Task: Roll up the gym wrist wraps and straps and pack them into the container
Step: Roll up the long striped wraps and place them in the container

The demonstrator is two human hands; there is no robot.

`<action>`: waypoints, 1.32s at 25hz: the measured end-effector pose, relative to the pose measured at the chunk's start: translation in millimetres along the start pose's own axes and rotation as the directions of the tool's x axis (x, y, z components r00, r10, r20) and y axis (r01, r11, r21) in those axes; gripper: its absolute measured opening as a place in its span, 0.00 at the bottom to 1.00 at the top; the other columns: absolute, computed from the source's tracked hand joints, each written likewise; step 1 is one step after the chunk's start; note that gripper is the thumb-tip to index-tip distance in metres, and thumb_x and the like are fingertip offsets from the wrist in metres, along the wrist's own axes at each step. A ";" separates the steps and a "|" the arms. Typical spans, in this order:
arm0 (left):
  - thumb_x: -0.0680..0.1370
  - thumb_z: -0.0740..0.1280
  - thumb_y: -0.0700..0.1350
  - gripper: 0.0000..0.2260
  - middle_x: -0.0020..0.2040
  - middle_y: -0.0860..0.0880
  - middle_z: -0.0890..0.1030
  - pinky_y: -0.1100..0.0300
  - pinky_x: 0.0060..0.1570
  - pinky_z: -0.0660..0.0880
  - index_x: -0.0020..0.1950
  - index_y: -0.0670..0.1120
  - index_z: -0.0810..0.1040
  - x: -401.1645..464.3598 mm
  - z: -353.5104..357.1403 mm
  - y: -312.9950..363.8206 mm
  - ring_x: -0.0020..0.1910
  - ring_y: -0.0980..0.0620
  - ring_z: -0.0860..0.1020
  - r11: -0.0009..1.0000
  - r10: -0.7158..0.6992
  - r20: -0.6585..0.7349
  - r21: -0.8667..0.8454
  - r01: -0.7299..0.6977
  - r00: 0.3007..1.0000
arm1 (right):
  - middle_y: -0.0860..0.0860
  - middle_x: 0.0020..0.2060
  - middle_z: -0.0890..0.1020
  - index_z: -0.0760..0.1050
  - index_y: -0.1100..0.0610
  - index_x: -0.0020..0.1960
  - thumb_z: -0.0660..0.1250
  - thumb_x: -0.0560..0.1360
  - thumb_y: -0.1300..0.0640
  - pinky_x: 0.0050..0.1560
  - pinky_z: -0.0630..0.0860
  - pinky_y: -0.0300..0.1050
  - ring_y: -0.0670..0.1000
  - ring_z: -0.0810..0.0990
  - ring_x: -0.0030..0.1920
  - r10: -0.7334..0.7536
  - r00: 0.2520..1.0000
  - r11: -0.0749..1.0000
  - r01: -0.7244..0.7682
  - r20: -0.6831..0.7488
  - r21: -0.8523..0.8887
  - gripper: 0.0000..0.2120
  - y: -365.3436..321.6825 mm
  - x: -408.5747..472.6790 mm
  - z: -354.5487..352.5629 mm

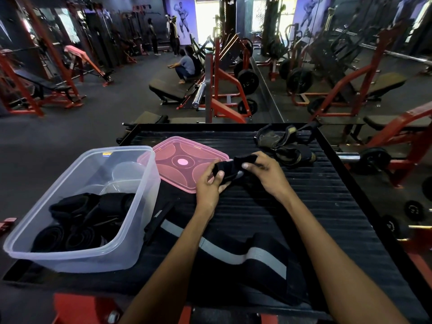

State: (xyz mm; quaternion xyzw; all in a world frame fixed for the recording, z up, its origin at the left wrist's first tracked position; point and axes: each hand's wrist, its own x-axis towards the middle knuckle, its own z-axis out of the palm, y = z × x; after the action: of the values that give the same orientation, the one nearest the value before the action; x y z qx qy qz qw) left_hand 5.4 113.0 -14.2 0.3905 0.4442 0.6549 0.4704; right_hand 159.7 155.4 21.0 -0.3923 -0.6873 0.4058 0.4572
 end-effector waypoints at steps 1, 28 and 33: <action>0.79 0.61 0.37 0.16 0.64 0.42 0.76 0.54 0.56 0.78 0.68 0.42 0.71 -0.8 0.3 0.1 0.62 0.45 0.76 0.999 0.020 0.030 0.025 -0.021 0.999 | 0.56 0.42 0.76 0.80 0.64 0.43 0.69 0.73 0.63 0.50 0.71 0.47 0.51 0.76 0.45 -0.015 0.999 1.000 0.016 -0.029 0.005 0.03 2.1 0.9 1.0; 0.72 0.71 0.48 0.19 0.56 0.48 0.79 0.56 0.60 0.73 0.61 0.50 0.70 -19.1 3.0 10.5 0.55 0.53 0.78 0.971 0.015 0.209 0.231 -0.064 0.978 | 0.48 0.38 0.82 0.78 0.56 0.45 0.63 0.77 0.59 0.36 0.74 0.36 0.43 0.80 0.36 0.252 0.959 0.811 -0.283 0.131 0.511 0.05 -28.3 -11.0 -17.4; 0.74 0.70 0.39 0.25 0.61 0.52 0.76 0.62 0.62 0.71 0.69 0.51 0.67 -29.8 4.3 11.6 0.62 0.55 0.75 0.903 0.020 0.334 0.398 -0.160 0.942 | 0.48 0.44 0.84 0.77 0.54 0.52 0.71 0.67 0.72 0.48 0.78 0.37 0.45 0.82 0.45 0.154 0.976 0.925 -0.197 0.153 0.326 0.19 -29.1 -28.4 -11.3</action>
State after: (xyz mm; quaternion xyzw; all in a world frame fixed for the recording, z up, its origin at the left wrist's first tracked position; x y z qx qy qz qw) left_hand 13.7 83.3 -4.7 0.6042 0.4728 0.4927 0.4106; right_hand 173.3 121.3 41.7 -0.3415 -0.5964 0.5810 0.4360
